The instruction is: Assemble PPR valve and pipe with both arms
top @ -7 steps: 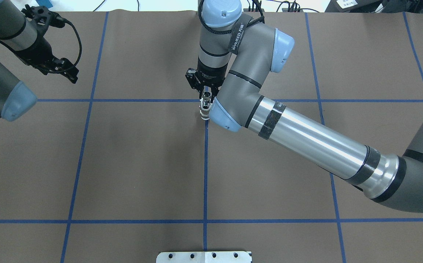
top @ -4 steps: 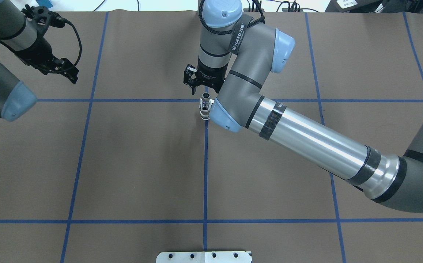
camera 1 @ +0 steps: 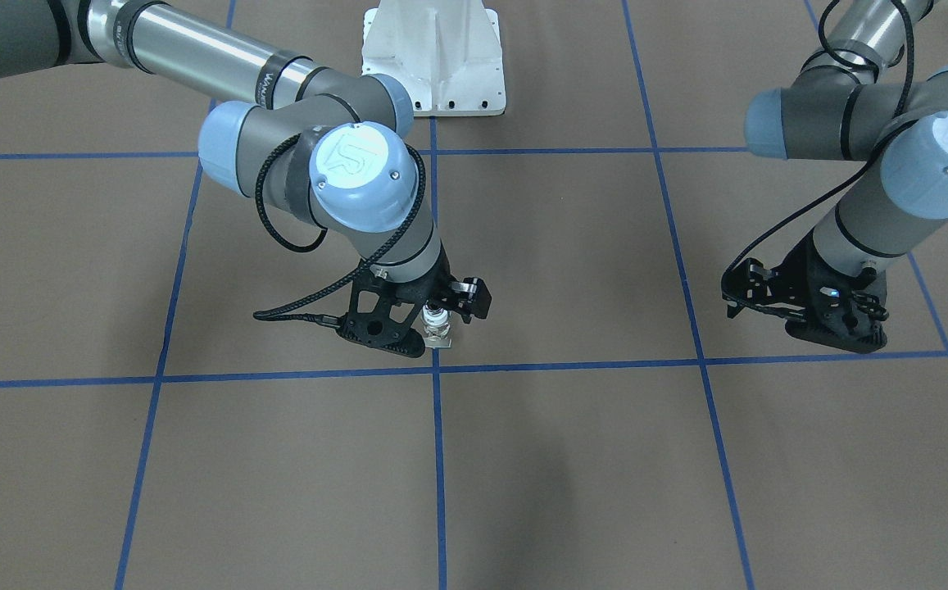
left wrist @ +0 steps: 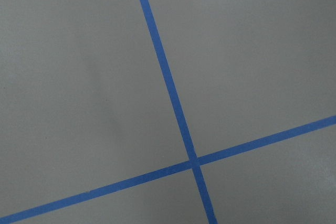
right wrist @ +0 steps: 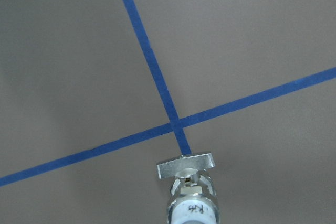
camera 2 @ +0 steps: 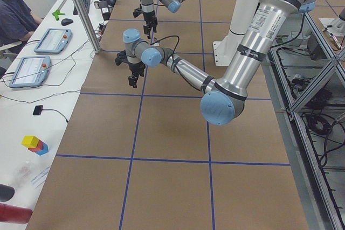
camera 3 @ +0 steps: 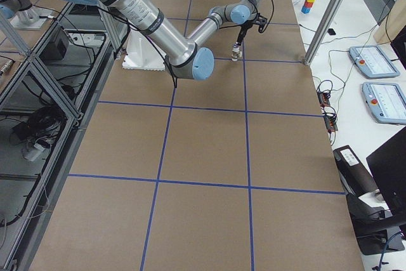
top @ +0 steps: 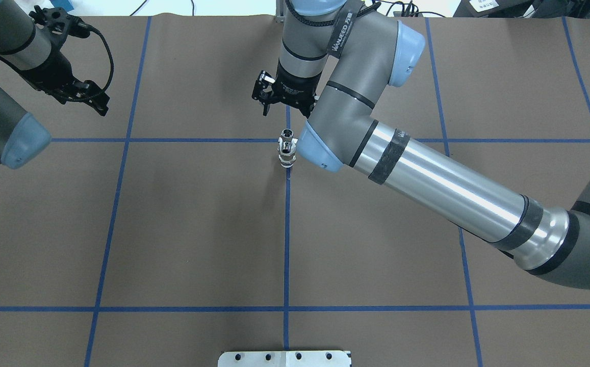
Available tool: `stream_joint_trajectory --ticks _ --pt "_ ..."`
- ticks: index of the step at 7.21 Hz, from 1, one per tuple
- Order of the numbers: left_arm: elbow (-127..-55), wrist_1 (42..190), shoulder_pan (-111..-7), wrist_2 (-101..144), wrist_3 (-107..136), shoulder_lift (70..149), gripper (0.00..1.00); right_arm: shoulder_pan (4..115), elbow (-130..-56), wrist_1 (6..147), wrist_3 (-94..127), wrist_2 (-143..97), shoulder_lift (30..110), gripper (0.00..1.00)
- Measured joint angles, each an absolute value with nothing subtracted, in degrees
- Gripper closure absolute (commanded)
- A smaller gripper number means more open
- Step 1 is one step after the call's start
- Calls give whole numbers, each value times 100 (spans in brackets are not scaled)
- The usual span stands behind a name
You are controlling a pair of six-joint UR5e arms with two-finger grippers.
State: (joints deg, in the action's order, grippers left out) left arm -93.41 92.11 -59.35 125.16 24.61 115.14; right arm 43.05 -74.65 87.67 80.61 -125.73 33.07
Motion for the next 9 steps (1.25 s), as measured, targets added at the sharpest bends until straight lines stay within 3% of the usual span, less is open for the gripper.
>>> stream_joint_trajectory --ticks 2,4,6,9 --pt "-9397 9211 -6082 12518 2459 11475 0 4718 -8635 9366 7528 -12689 3951 0" --pt "-9605 9300 -6303 12487 2409 11068 0 5357 -9844 10471 5662 -12706 4983 0" --pt "-9865 9691 -6562 12498 2180 10453 0 6161 -10151 10940 3520 -12705 5912 0" --pt "-9905 9859 -7201 12708 1404 9865 0 7629 -9929 10975 691 -13145 7198 0"
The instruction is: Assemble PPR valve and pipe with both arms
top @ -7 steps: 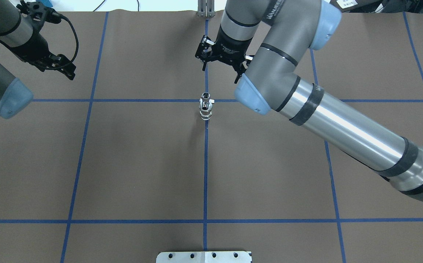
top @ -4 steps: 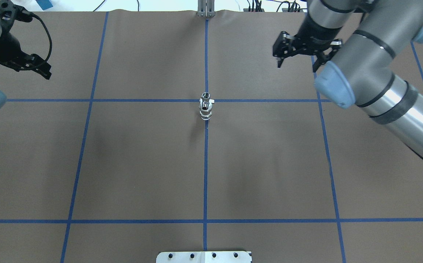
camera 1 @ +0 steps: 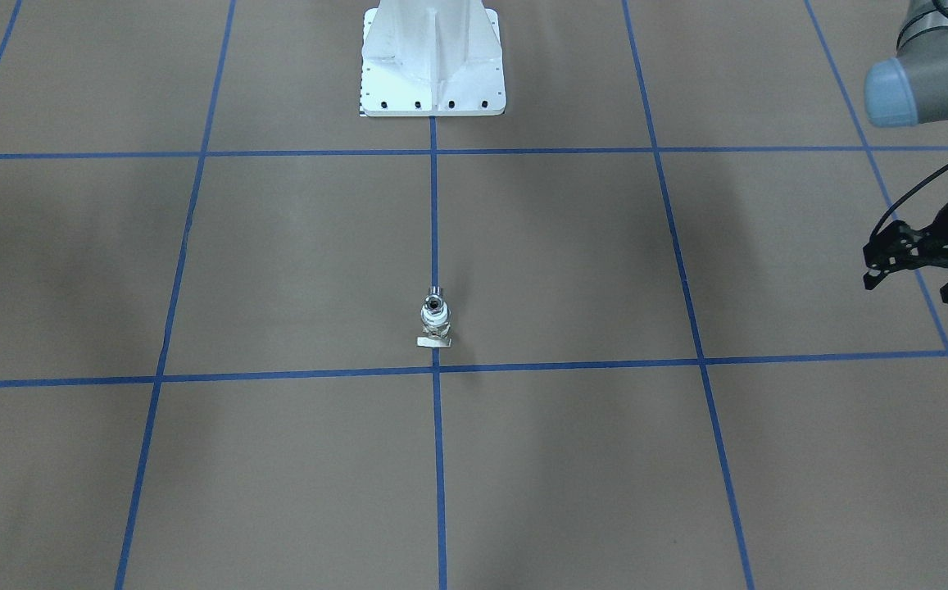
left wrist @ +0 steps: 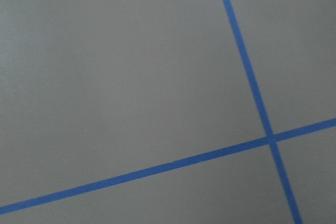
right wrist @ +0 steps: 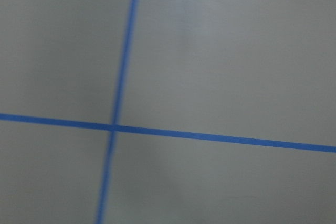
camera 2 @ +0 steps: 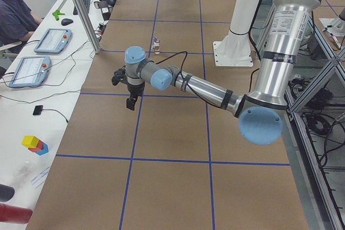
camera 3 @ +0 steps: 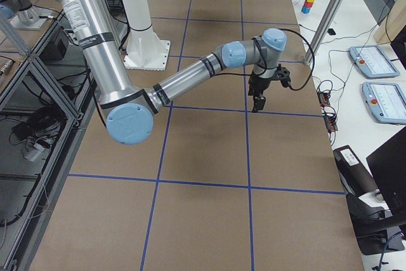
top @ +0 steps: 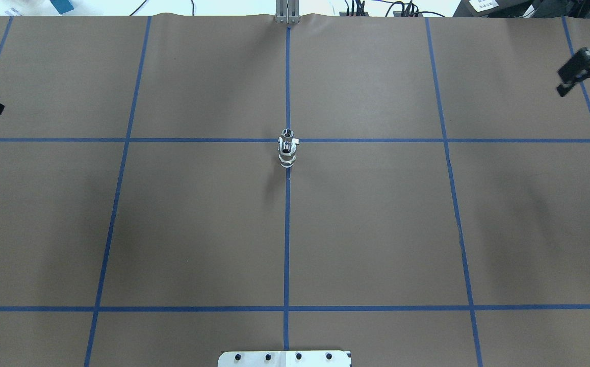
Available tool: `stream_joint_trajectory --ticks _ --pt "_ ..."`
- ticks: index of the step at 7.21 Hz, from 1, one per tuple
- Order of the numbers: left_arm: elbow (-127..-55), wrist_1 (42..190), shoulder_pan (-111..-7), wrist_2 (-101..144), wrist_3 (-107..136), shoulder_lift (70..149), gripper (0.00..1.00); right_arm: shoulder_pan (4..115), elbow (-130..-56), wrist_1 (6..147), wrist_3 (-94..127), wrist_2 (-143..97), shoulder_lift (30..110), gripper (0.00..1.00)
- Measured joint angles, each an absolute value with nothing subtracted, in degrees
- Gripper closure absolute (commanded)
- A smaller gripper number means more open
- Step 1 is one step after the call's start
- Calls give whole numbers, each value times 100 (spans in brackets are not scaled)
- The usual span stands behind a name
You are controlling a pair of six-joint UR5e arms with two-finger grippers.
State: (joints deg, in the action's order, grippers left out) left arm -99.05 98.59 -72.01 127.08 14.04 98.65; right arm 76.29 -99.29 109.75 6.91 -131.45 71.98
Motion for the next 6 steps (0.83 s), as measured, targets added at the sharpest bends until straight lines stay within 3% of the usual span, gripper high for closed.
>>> stream_joint_trajectory --ticks 2,6 --pt "-9888 9920 -7638 12839 824 9452 0 8283 -9482 10694 8 -13326 7541 0" --pt "-9692 10013 -8153 12849 533 8947 0 8541 -8752 9278 17 -13171 8079 0"
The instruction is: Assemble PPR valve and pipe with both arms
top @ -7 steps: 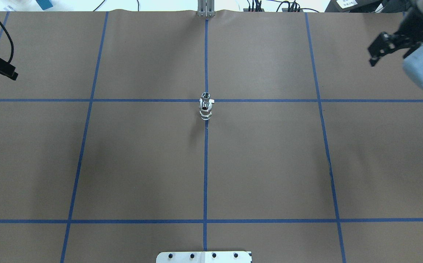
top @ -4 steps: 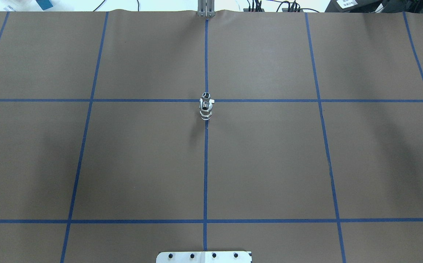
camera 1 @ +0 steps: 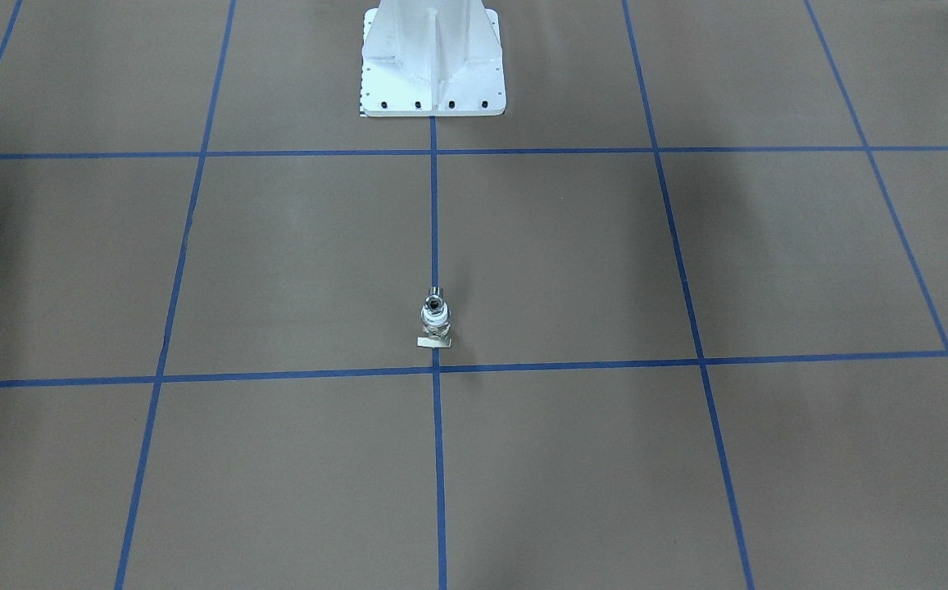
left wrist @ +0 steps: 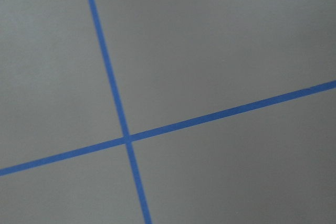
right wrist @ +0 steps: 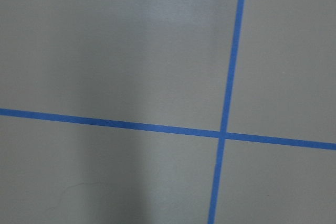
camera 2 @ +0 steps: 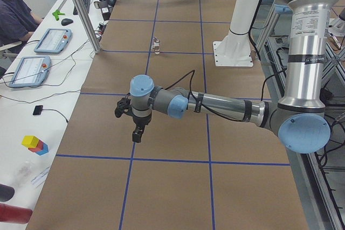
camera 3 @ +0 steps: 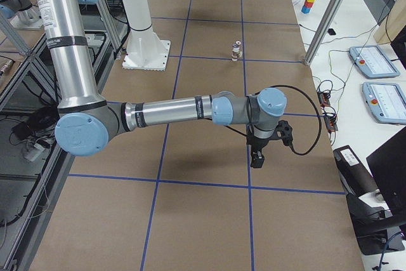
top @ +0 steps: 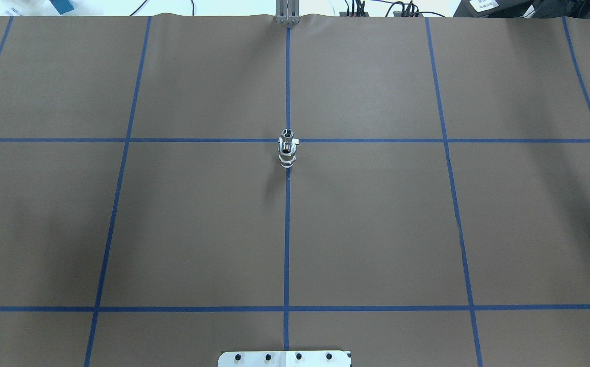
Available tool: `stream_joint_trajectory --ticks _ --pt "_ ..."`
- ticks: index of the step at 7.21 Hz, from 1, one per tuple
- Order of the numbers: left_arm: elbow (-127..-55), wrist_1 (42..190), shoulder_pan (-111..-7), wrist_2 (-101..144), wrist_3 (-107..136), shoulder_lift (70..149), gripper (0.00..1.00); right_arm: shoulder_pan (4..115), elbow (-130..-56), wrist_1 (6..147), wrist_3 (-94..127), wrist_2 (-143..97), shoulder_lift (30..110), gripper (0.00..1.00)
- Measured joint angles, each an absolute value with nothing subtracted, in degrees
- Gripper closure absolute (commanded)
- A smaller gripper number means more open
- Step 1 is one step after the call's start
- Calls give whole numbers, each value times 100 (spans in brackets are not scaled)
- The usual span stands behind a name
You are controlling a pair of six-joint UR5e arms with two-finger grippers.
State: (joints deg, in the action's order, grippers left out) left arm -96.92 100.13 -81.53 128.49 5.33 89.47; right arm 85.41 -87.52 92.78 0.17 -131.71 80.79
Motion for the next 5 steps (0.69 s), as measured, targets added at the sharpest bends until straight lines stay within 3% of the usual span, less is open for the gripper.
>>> stream_joint_trajectory --ticks 5 --pt "-9446 9273 -9039 13337 -175 9042 0 8616 -8591 9038 197 -13200 8224 0"
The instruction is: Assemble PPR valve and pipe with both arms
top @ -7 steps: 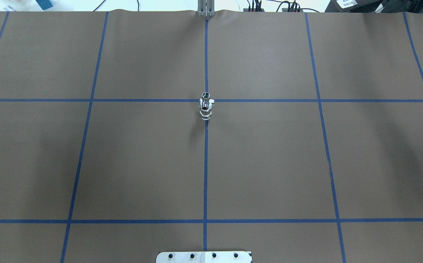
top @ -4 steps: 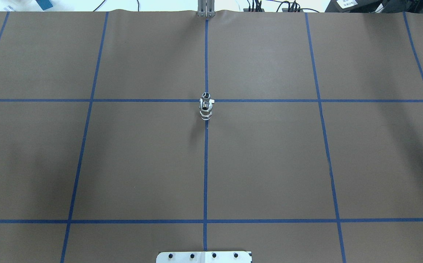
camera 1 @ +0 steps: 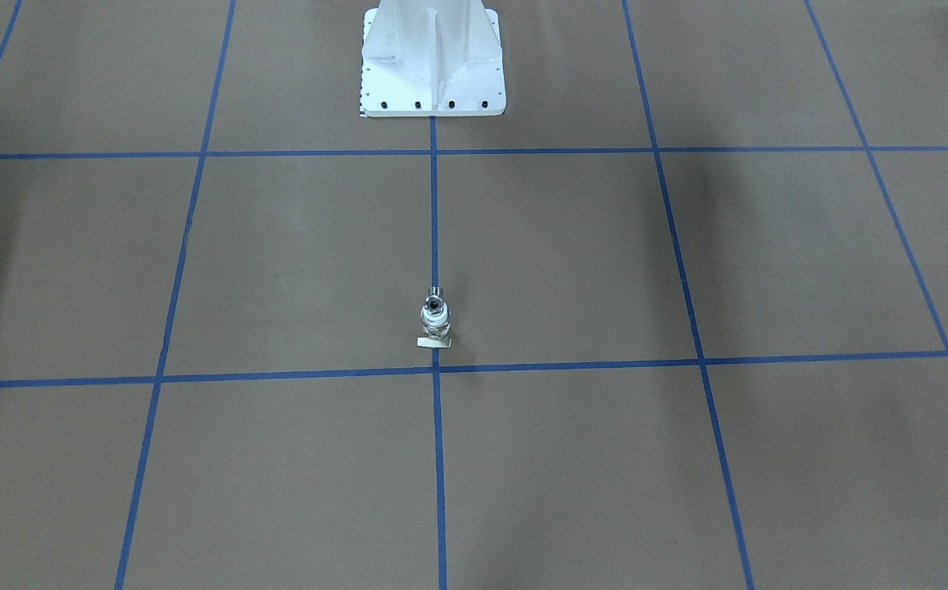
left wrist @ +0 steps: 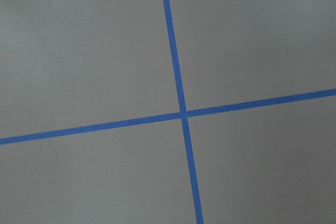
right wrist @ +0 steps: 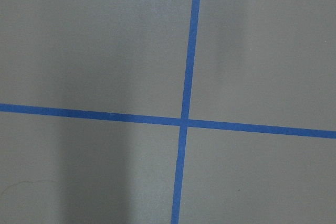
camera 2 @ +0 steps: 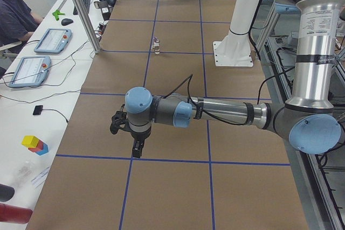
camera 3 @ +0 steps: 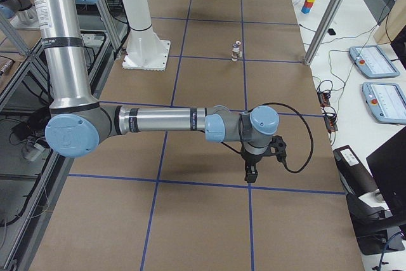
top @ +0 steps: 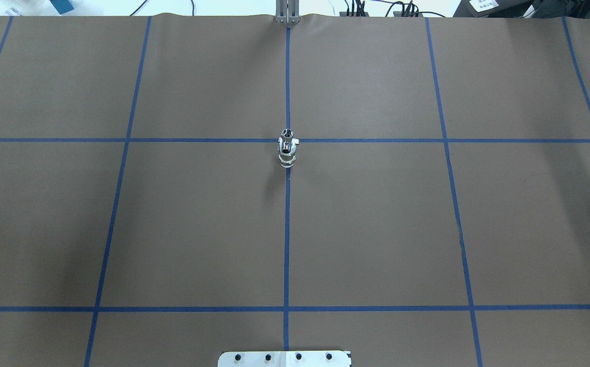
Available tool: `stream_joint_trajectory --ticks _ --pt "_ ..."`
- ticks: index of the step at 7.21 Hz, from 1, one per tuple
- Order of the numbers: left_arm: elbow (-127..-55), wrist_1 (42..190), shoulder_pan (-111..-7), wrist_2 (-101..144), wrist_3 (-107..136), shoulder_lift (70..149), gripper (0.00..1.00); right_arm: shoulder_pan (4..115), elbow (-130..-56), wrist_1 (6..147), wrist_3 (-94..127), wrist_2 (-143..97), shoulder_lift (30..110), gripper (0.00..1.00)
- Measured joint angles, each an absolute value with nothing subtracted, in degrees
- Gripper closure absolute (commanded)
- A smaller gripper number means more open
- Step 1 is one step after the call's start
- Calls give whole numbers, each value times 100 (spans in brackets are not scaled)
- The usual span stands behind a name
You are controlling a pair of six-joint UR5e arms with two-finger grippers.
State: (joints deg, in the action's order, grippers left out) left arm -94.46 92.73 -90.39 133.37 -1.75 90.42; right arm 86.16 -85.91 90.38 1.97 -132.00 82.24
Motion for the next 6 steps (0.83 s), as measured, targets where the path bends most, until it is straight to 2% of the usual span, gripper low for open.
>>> stream_joint_trajectory --ticks 6 --pt "-9281 9230 -9070 13385 -172 9072 0 8668 -8937 9548 425 -13517 8252 0"
